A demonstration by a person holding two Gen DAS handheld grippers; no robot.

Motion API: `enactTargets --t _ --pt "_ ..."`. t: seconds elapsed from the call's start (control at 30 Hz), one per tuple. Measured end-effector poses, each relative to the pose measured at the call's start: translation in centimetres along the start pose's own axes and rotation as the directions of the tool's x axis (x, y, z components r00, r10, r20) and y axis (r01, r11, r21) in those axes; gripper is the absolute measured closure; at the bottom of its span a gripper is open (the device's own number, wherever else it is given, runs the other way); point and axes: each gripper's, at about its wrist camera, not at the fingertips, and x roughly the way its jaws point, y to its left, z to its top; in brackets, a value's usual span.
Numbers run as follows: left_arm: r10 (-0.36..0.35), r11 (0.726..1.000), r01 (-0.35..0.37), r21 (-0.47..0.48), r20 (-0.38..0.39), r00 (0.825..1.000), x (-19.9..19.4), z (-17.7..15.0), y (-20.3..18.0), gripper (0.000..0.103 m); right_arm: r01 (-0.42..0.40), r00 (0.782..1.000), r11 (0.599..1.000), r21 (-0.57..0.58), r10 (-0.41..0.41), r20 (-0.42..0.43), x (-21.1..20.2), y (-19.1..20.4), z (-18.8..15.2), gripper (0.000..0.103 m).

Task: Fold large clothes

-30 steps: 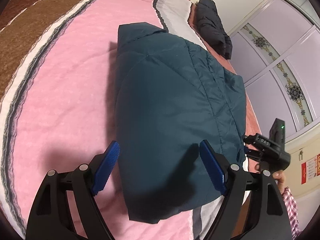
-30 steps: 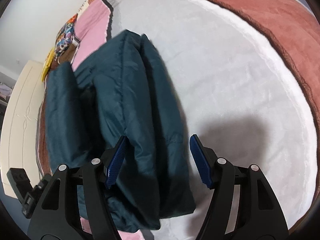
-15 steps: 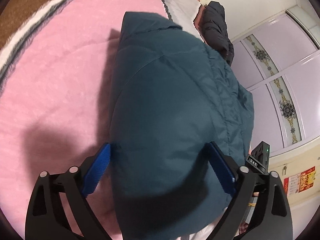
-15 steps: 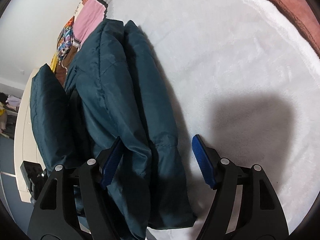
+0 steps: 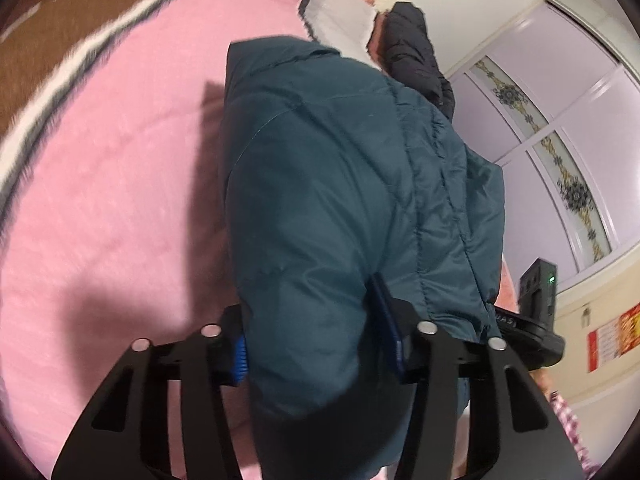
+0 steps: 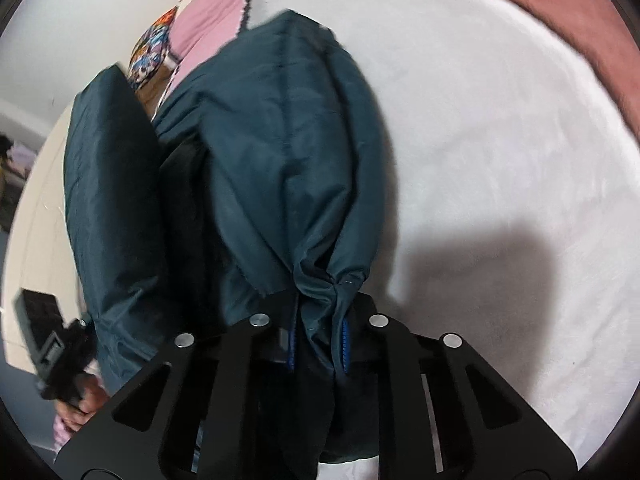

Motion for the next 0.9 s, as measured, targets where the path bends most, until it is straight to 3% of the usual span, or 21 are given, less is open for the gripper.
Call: enactTargets --t 0.17,0.33,0.5,0.67,0.8,0.9 --pt "0.059 0.996 -0.062 0.064 0.052 0.997 -2.6 0.9 0.2 0.059 -0.016 1.0 0.996 -0.09 0.017 0.016 -0.1 3.9 -1.1 0.089" --pt "0.119 0.991 -0.123 0.044 0.086 0.989 -6.3 1.3 3.4 0.059 -0.06 0.998 0.984 -0.166 0.059 -0.014 1.6 8.6 -2.4 0.089" --pt "0.138 0.99 -0.137 -0.008 0.081 0.987 -8.9 0.4 7.7 0.059 -0.059 0.997 0.974 -0.218 0.049 -0.051 4.0 12.2 -4.1 0.09" --pt "0.113 0.992 -0.109 -0.061 0.076 0.991 -8.7 -0.4 9.6 0.054 -0.013 0.998 0.981 -0.193 0.0 -0.068 5.8 12.5 -3.7 0.089" --pt "0.178 0.983 -0.175 -0.048 0.072 0.981 -8.3 0.0 8.6 0.039 0.027 0.997 0.985 -0.17 -0.039 -0.067 5.6 12.2 -3.9 0.081" --pt "0.21 0.977 -0.208 -0.032 0.059 0.976 -8.6 0.3 8.3 0.038 0.045 0.995 0.991 -0.127 -0.055 -0.081 5.4 11.8 -3.6 0.073"
